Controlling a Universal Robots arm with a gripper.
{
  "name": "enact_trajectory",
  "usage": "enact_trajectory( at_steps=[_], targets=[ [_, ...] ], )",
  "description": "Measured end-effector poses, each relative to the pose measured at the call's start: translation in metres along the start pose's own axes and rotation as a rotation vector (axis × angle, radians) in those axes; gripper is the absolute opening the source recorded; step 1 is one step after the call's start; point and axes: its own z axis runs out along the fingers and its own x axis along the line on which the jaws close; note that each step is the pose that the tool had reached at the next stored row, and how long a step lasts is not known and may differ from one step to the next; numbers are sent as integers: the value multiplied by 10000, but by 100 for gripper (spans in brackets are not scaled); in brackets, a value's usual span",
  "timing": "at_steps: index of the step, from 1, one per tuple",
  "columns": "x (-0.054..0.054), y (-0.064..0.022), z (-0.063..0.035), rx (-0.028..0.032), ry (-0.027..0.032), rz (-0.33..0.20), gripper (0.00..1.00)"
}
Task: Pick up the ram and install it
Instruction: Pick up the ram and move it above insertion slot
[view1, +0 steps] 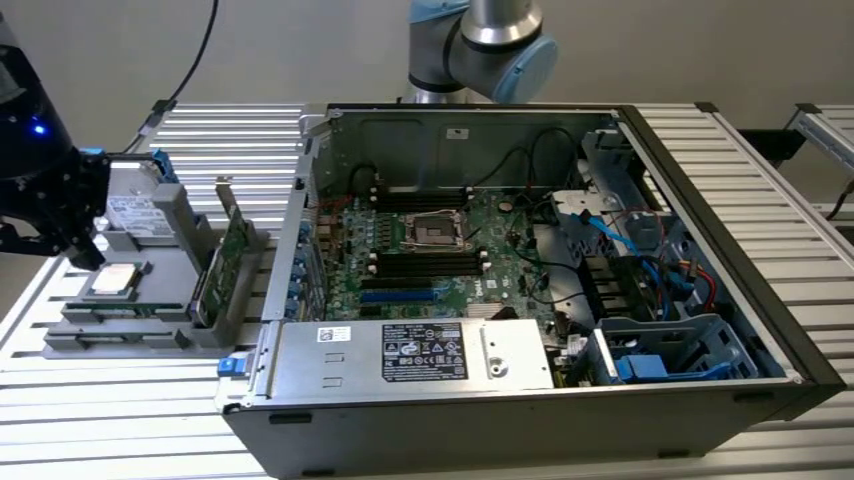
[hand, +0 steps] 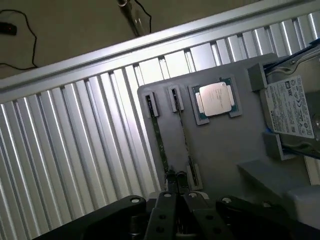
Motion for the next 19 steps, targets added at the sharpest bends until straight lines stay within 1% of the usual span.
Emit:
enact_trajectory(
  at_steps=[8, 11, 14, 17, 18, 19],
  targets=[
    [-1, -1, 22, 81, 64, -1456, 10],
    [-9, 3, 23, 108, 83, -1920, 10],
    [-35, 19, 22, 121, 96, -2184, 10],
    [-76, 66, 22, 125, 109, -2249, 10],
    [-76, 72, 23, 130, 127, -2255, 10],
    [-76, 71, 22, 130, 128, -2259, 10]
  ],
)
